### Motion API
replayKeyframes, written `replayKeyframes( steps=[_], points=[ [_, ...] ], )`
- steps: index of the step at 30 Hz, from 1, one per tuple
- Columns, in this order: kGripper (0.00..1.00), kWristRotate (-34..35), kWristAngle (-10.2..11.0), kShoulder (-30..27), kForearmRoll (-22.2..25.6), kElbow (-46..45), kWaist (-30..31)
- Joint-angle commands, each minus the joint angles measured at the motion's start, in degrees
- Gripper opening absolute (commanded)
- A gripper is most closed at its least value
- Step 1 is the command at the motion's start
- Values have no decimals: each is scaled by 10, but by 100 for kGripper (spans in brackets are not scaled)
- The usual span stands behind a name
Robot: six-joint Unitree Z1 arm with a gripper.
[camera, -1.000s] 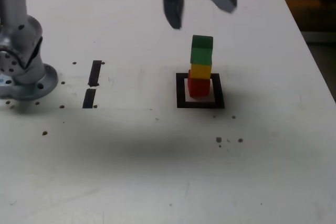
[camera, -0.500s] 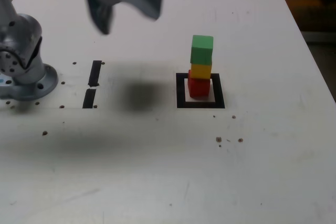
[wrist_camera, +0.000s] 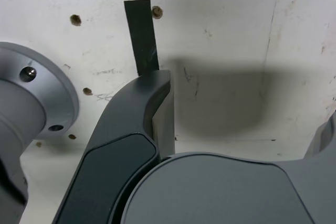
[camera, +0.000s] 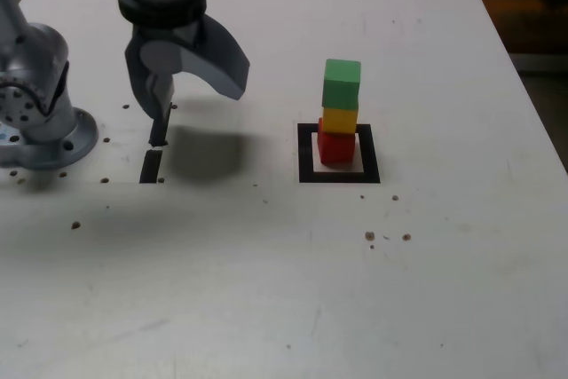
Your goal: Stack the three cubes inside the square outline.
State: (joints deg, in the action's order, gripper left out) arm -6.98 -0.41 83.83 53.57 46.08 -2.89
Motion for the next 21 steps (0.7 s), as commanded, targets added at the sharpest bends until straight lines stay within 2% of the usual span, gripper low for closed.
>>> replayKeyframes(
  steps=[1, 10, 21],
  points=[
    [99, -1, -1, 8, -10, -6, -1],
    [99, 0, -6, 31, -73, -43, -1],
    [99, 0, -8, 51, -102, -51, -1]
  ],
)
